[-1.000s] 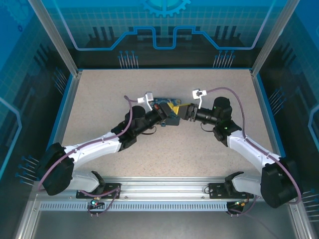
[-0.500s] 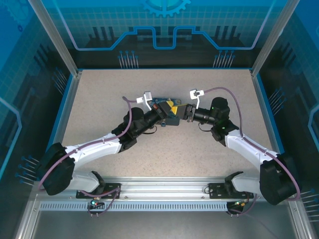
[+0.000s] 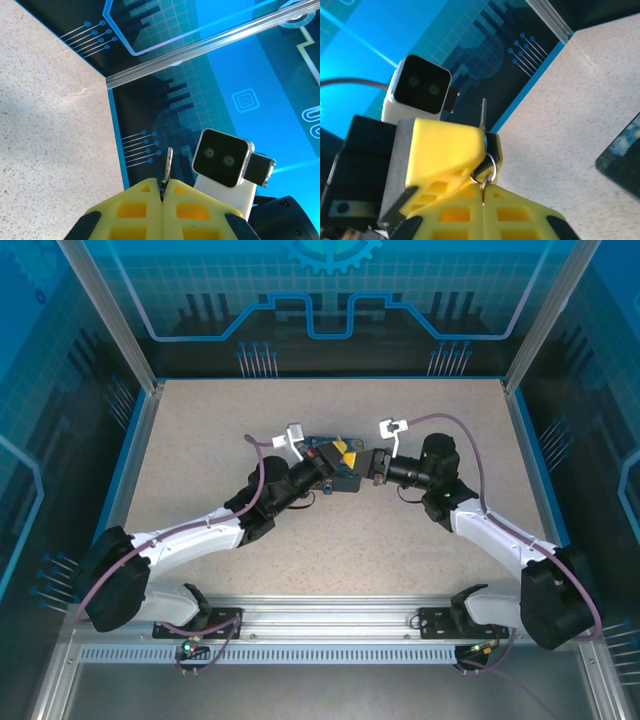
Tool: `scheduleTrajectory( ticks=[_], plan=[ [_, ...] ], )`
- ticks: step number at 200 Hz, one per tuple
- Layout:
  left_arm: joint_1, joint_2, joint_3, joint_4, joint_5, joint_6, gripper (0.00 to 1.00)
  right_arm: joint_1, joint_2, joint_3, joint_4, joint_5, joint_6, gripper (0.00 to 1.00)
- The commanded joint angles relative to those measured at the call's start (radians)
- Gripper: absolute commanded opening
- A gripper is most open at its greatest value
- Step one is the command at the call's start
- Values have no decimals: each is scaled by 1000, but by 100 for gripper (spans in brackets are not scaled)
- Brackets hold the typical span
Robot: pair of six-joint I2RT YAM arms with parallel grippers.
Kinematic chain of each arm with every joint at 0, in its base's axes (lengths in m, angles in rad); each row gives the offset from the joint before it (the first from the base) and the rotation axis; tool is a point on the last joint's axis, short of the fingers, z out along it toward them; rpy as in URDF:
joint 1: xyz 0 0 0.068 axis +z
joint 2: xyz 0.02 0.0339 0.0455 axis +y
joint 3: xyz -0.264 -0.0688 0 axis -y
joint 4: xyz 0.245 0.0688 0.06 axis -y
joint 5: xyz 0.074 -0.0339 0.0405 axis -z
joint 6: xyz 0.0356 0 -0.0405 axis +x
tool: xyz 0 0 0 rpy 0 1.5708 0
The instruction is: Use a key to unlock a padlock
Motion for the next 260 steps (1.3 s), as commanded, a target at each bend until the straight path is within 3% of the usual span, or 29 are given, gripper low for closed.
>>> scheduleTrajectory(
  ticks=[1,19,48,69,176,260],
  plan=[
    [-18,-6,6,-11,14,24,0,4,3,36,-18,6,-16,0],
    [-19,-17,8,-36,5,50,0,-1,-7,34,-38,0,-27,0],
    [-16,-31,22,-78,1,96,23,-6,-24,30,-71,-7,-47,0],
    [-7,-30,27,-83,9,102,33,-8,-23,34,-77,-20,-49,0],
    [37,-14,18,-52,24,97,39,-7,-39,40,-126,-73,-86,0],
    [41,3,12,0,36,78,26,-6,-43,24,-128,-74,-96,0]
  ],
)
